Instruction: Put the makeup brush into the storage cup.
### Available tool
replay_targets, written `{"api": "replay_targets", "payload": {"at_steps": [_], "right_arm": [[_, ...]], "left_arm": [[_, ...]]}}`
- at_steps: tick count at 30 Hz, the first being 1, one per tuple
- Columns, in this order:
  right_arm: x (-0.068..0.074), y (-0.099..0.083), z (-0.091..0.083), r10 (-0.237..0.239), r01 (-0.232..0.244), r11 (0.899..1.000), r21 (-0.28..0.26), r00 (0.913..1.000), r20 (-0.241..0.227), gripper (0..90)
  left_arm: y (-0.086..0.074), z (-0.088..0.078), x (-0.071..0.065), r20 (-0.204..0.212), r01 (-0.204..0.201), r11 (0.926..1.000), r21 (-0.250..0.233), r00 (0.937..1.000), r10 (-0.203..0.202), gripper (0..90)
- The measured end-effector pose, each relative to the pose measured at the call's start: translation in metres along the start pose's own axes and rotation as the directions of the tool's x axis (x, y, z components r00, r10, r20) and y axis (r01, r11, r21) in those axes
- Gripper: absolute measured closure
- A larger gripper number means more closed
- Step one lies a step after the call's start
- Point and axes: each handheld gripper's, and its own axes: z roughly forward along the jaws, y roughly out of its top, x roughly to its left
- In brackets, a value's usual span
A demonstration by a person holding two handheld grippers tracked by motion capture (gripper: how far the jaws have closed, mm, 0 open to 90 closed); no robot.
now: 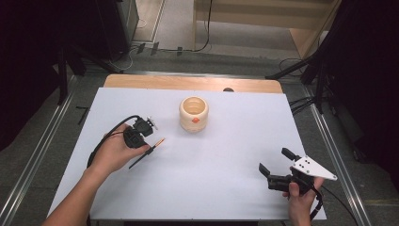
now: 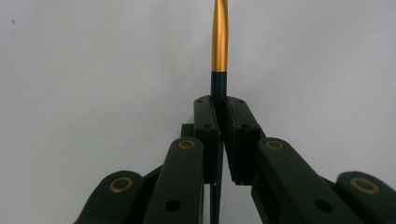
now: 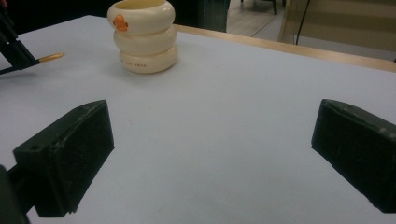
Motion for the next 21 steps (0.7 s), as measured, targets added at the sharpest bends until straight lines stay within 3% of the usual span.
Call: {"api": "replay_targets", "payload": {"at_steps": [5, 8, 14, 18, 21], "right_arm": [[0.003, 0.001, 0.003, -0.001, 0.001, 1.000, 0.001, 1.0000, -0.004, 0.0], [0.003, 0.003, 0.004, 0.008, -0.008, 1.000, -0.002, 0.9999, -0.008, 0.0], [0.008, 0.011, 0.011, 0.019, -0.020, 1.000, -0.012, 0.9993, -0.032, 0.0], [0.015, 0.020, 0.018, -0.003, 0.002, 1.000, -0.018, 0.9990, -0.045, 0.0], [0.020, 0.026, 0.024, -0.023, 0.022, 1.000, -0.016, 0.9981, -0.057, 0.0]], "left_arm": [[-0.002, -0.009, -0.003, 0.026, -0.006, 0.9956, -0.094, 0.9996, 0.008, 85.2], [-0.002, -0.010, -0.004, 0.025, -0.015, 0.9919, -0.126, 0.9995, 0.018, 85.2], [-0.005, -0.019, -0.005, 0.060, 0.006, 0.9679, -0.251, 0.9981, 0.009, 85.3], [-0.006, -0.022, -0.008, 0.082, 0.007, 0.9516, -0.307, 0.9965, 0.019, 85.3], [-0.007, -0.024, -0.009, 0.082, 0.006, 0.9354, -0.353, 0.9963, 0.024, 85.3]]}}
